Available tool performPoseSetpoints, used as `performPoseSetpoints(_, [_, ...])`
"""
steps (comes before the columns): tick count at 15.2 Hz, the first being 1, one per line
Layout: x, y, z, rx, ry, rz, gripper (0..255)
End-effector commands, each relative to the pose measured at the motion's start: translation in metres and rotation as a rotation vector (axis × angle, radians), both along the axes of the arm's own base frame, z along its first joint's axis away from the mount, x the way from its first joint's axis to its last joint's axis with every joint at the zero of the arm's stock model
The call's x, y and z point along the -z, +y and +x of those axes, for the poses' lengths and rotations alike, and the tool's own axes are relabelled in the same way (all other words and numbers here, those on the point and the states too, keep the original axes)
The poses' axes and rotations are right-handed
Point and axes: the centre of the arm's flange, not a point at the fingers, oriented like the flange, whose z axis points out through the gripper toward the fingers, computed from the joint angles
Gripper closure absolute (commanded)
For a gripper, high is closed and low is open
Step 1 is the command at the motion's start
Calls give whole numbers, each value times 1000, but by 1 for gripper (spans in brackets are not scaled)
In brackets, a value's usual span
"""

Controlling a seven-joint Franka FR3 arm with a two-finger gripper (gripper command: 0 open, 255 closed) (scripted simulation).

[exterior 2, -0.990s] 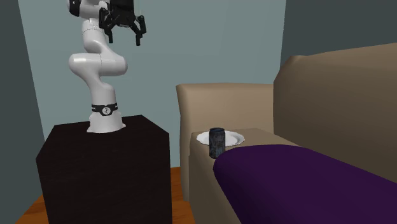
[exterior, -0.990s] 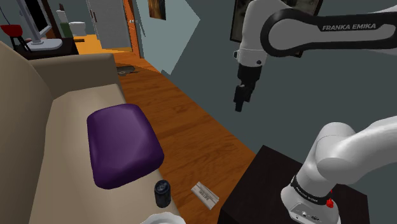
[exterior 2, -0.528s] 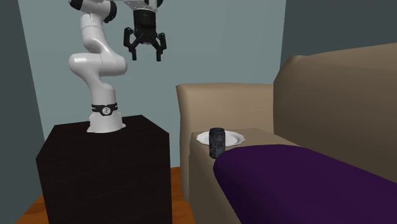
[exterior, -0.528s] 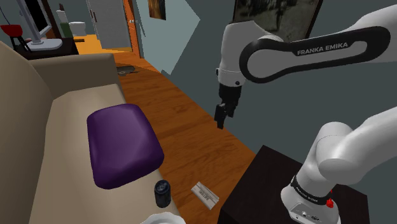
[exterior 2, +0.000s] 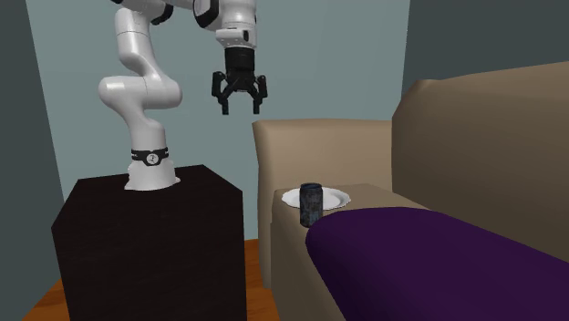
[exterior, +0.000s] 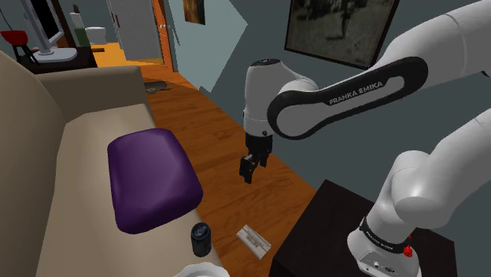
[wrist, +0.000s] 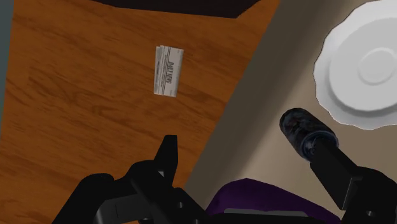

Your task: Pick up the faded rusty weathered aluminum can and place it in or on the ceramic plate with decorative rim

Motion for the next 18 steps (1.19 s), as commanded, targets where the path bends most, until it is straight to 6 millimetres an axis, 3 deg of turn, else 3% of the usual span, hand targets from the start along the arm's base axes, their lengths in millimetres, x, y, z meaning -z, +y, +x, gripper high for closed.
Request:
performPoseSetpoints(1, [18,20,8,0,-4,2,0])
performPoseSetpoints(17, [152,169,71,-7,-25,-1,0])
performPoseSetpoints(18, [153,170,72,-7,-26,-1,0])
